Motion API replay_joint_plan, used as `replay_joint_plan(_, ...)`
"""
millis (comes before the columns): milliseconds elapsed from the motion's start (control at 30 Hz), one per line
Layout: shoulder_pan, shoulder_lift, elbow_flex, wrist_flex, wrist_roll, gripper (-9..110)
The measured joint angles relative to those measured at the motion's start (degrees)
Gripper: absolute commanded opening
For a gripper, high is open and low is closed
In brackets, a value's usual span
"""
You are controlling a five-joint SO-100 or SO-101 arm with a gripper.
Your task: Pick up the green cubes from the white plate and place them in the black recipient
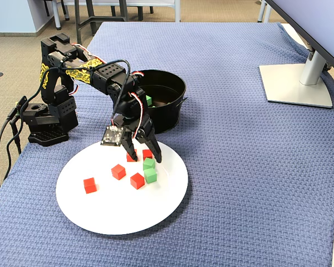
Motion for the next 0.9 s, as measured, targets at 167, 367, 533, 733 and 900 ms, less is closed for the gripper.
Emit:
replay_joint_plan(167, -0.8, -1.8, -0.6, 0.0, 0.5, 24)
replay_joint_plan(367, -0.7, -5.2, -3.1, 0.0, 1.4, 23)
replay_joint_plan(533, -0.7, -6.2, -3.4, -1.2, 3.0, 22)
replay_joint_plan(733, -2.1, -6.5, -3.4, -1.6, 4.0, 21)
replay_joint_plan(900, -3.5, -6.5, -3.4, -1.6, 4.1, 19)
